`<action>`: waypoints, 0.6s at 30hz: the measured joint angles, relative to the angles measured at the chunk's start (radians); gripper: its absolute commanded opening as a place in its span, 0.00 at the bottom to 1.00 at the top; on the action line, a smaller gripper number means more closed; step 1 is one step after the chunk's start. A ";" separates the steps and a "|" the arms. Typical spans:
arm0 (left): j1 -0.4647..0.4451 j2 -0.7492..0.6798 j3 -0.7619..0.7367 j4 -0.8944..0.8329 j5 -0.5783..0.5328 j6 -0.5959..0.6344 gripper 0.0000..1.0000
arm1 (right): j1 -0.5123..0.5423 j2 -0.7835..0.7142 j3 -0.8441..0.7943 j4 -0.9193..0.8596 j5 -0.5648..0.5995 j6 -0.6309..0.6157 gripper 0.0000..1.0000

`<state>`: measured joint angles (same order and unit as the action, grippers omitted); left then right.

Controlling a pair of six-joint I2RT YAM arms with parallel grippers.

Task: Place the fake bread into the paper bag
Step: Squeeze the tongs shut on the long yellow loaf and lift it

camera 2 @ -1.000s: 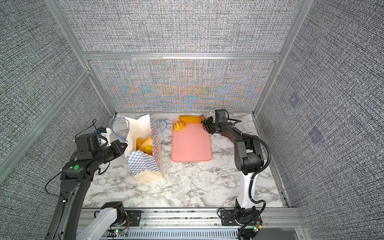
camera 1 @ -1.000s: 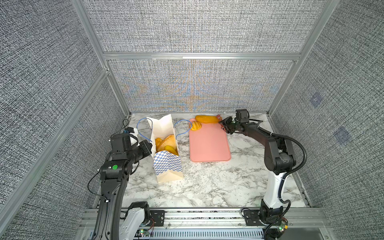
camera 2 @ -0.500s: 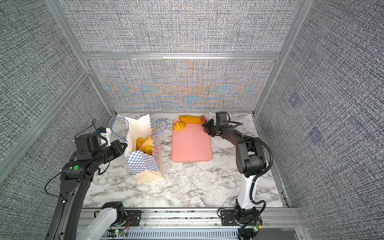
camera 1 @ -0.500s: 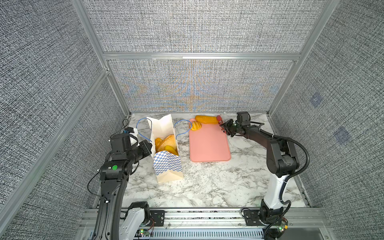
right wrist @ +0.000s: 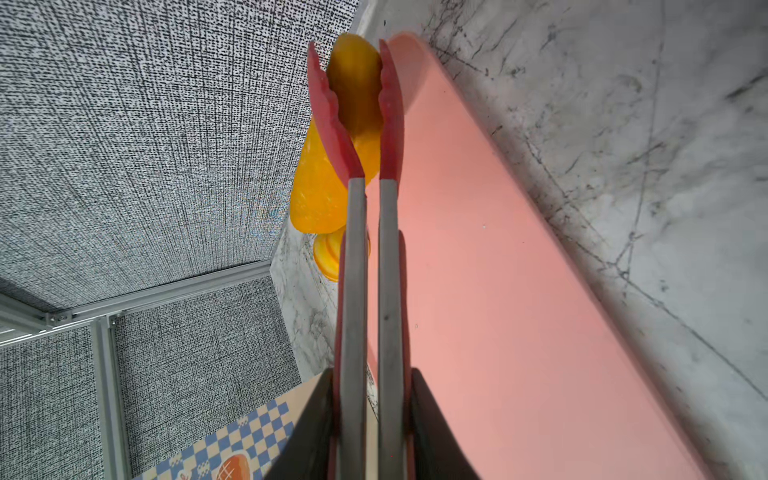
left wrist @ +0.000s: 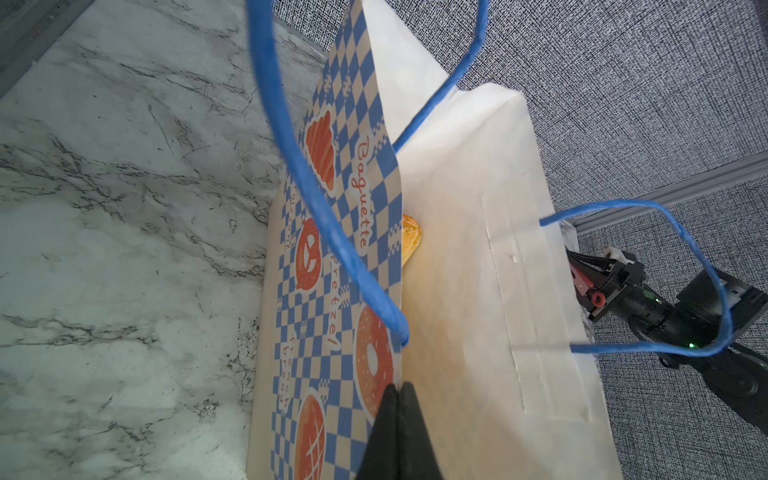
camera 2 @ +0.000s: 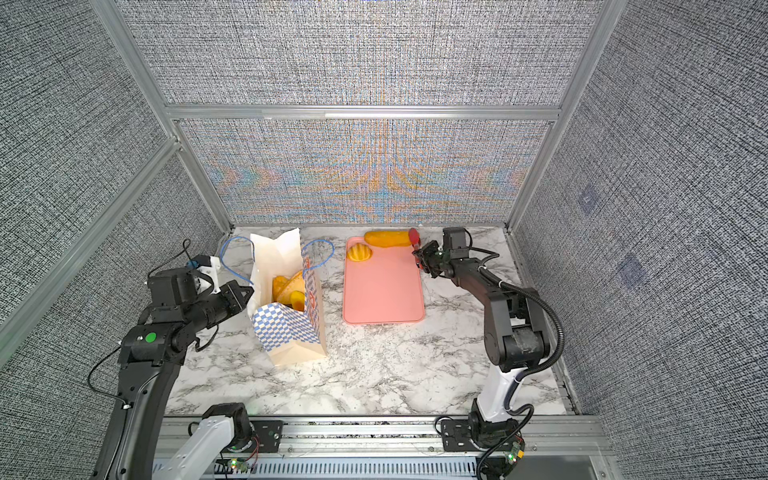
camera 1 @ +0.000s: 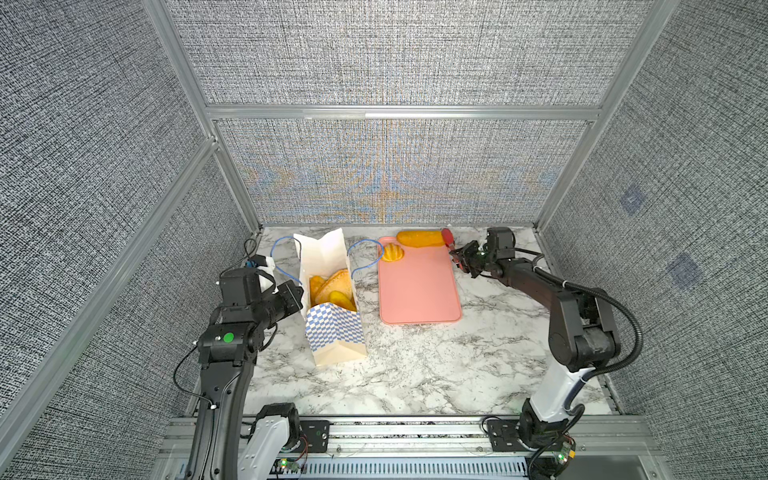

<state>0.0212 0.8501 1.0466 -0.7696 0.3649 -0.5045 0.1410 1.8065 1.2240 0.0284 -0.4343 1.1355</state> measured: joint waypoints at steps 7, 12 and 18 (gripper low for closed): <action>0.000 -0.008 0.008 -0.018 -0.007 0.000 0.02 | -0.002 -0.084 -0.040 -0.011 0.000 -0.037 0.26; 0.000 -0.009 0.008 -0.018 -0.008 0.000 0.02 | -0.002 -0.164 -0.056 -0.076 0.006 -0.105 0.25; 0.000 -0.010 0.010 -0.019 -0.016 0.000 0.02 | 0.000 -0.271 -0.061 -0.190 0.038 -0.222 0.25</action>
<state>0.0212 0.8406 1.0561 -0.7883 0.3489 -0.5045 0.1406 1.5352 1.1633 -0.1612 -0.3965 0.9131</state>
